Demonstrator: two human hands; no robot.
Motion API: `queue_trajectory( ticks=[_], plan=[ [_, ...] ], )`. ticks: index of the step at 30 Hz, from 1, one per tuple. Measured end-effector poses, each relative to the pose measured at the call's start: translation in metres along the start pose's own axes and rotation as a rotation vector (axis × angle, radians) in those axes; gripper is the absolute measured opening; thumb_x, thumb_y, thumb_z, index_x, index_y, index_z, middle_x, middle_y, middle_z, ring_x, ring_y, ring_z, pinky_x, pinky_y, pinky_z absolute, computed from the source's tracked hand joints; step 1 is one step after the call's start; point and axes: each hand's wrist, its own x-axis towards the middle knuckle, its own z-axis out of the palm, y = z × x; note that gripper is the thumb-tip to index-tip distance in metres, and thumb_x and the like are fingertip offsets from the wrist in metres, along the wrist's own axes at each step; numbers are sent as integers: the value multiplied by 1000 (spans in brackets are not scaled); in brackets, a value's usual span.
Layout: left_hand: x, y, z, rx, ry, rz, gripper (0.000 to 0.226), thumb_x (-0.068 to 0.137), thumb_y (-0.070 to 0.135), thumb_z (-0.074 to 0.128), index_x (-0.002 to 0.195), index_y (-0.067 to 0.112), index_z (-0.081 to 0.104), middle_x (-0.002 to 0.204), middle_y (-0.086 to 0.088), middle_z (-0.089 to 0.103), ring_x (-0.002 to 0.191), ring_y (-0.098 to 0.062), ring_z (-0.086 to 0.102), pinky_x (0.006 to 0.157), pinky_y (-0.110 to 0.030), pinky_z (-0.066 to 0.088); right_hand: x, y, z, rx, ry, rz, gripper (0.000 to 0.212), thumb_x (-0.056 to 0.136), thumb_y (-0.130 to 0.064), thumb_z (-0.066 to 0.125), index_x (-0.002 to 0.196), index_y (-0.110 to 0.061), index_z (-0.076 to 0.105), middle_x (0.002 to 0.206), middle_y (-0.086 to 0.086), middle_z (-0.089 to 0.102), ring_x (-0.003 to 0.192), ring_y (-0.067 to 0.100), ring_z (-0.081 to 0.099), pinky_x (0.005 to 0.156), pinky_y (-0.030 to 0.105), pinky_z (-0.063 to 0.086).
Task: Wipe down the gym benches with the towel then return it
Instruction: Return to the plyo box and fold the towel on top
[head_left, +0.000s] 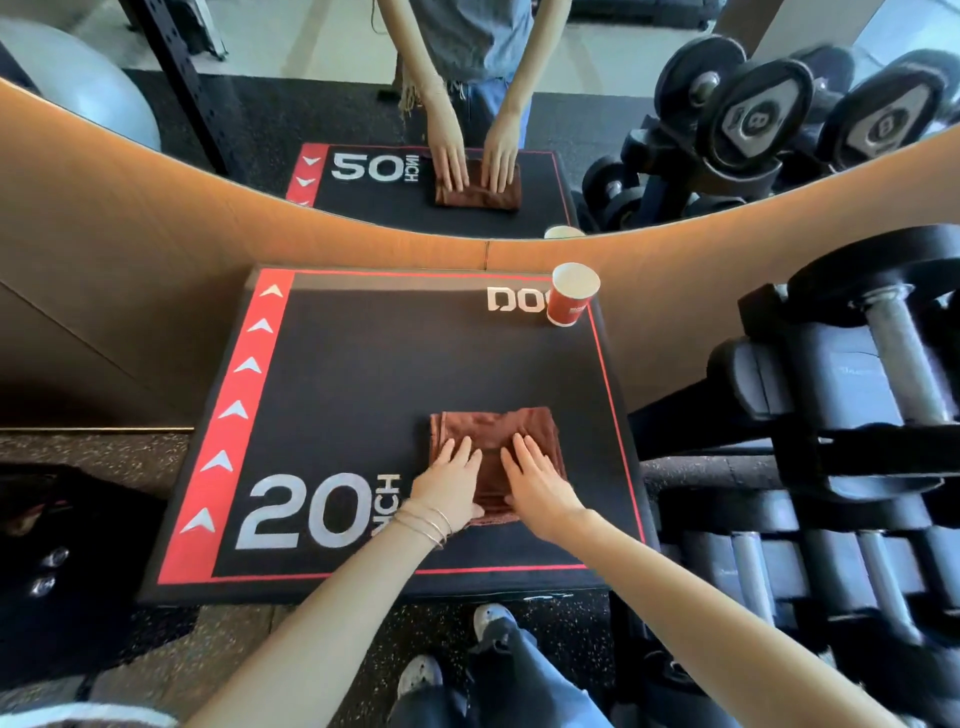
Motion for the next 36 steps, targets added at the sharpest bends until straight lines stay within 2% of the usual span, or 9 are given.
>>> queue_trajectory(
  ticks=[5, 19, 36],
  plan=[
    [17, 3, 2, 40, 111, -34, 86, 89, 35, 61, 152, 12, 8, 161, -7, 3, 149, -25, 1, 118, -37, 20, 13, 8, -6, -15, 14, -24, 65, 100, -18, 43, 149, -2, 2, 157, 20, -7, 145, 35, -8, 119, 45, 7],
    [112, -9, -58, 3, 59, -95, 84, 89, 29, 62, 152, 15, 8, 161, -4, -3, 149, -25, -4, 117, -45, 26, 106, 40, -66, -11, -50, -13, 71, 98, -15, 49, 150, -3, 2, 157, 20, -8, 145, 35, -9, 118, 47, 8],
    [214, -31, -124, 12, 49, -152, 84, 89, 25, 63, 152, 18, 7, 161, -4, -3, 149, -26, -3, 116, -50, 27, 211, 72, -118, -17, -11, -5, 71, 96, -13, 51, 150, -3, 5, 157, 19, -5, 145, 36, -6, 116, 49, 9]
  ],
)
